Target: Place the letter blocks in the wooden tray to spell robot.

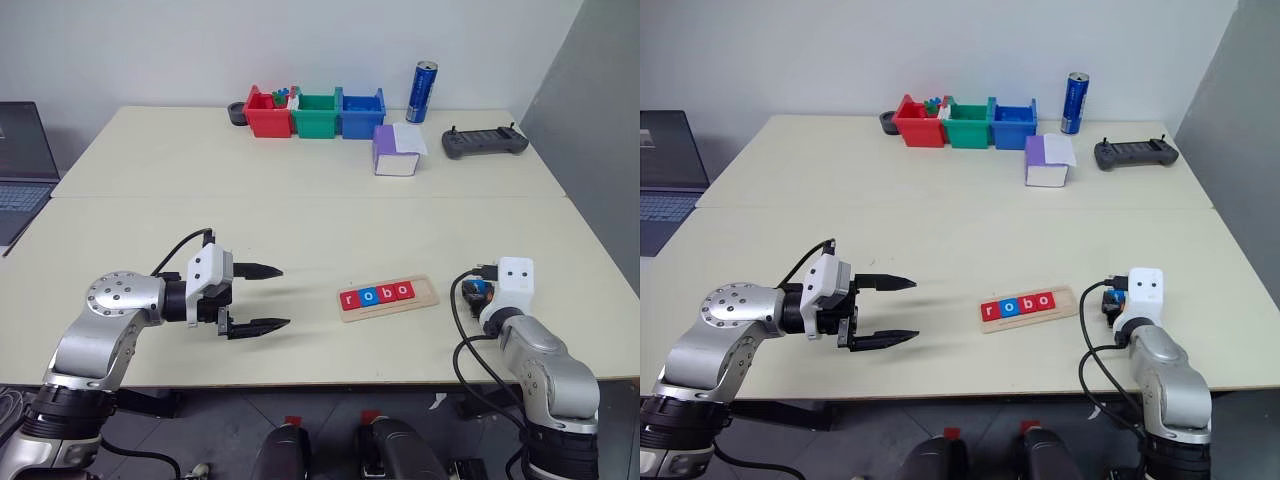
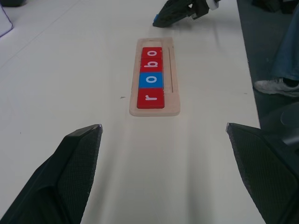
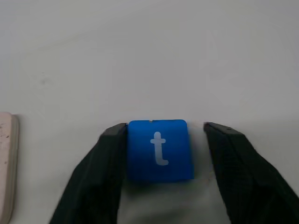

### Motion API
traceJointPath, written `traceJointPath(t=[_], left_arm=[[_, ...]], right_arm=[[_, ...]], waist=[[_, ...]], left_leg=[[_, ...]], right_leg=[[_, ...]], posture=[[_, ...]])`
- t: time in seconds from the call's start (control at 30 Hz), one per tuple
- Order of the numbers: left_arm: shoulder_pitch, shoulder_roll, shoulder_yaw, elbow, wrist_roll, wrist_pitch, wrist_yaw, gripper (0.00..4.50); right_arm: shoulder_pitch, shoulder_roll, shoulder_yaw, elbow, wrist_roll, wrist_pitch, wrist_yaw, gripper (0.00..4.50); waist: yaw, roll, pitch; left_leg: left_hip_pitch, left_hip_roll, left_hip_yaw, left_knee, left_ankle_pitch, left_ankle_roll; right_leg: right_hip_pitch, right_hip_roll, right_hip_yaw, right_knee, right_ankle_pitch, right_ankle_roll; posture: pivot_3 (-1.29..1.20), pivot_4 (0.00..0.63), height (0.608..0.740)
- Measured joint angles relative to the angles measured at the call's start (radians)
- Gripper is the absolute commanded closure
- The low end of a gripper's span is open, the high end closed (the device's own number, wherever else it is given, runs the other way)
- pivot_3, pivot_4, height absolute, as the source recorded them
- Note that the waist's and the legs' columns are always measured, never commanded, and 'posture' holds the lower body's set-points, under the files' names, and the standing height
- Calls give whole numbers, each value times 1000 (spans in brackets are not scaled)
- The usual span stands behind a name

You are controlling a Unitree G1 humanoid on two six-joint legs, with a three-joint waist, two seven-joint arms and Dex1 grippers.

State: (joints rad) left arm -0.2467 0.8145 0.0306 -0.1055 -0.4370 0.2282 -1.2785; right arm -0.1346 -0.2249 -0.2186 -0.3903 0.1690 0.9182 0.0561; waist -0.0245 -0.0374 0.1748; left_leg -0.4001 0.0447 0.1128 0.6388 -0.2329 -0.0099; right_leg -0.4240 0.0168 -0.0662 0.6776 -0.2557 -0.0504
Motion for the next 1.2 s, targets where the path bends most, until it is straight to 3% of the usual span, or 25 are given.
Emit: traceJointPath(t=[0.1, 0.2, 0.4, 0.57, 0.73, 0.97, 1.2], left_arm=[[0, 0, 0, 0, 1, -1, 1, 0], [-1, -1, -2, 0, 3, 0, 2, 0], [-3, -6, -5, -3, 5, 5, 4, 0], [2, 5, 0, -15, 4, 12, 6, 0], [48, 20, 20, -66, 0, 37, 29, 0], [107, 41, 65, -112, -12, 55, 50, 0], [106, 41, 65, -121, -13, 59, 69, 0]], right_arm=[[-2, -97, -7, -8, 33, 4, 92, 13], [30, -309, -16, 27, 74, -93, 307, 13], [-134, -555, 97, 523, 68, -459, 780, 13], [-405, -567, 259, 930, -36, -782, 1036, 13], [-505, -566, 321, 1140, -70, -939, 1239, 13], [-515, -585, 320, 1186, -73, -991, 1360, 13], [-568, -580, 336, 1292, -119, -1076, 1355, 13]], waist=[[0, 1, 1], [2, 0, 0], [-8, 0, 2], [-8, -1, 2], [2, -1, 2], [3, 0, 2], [0, 0, 2]], left_leg=[[0, 0, 0, 0, 0, 0], [0, 0, -1, -1, 0, 0], [2, 0, 0, 0, 0, 1], [2, 1, -1, -2, 0, 0], [1, 0, 0, -1, 0, 0], [1, -1, 1, 2, 0, 0], [2, 0, 1, 2, 0, 0]], right_leg=[[0, 0, 0, 0, 0, 0], [1, 0, -1, -3, 0, 0], [2, 2, 0, -2, 0, 1], [1, 3, 0, -1, 0, 0], [1, 1, 0, -2, -1, -1], [2, -1, 0, -1, 0, -1], [2, -1, 0, 2, 0, -1]], posture=[[0, 150, 740], [0, 150, 740], [0, 150, 740], [0, 150, 740], [0, 150, 740], [0, 150, 740], [0, 150, 740]])
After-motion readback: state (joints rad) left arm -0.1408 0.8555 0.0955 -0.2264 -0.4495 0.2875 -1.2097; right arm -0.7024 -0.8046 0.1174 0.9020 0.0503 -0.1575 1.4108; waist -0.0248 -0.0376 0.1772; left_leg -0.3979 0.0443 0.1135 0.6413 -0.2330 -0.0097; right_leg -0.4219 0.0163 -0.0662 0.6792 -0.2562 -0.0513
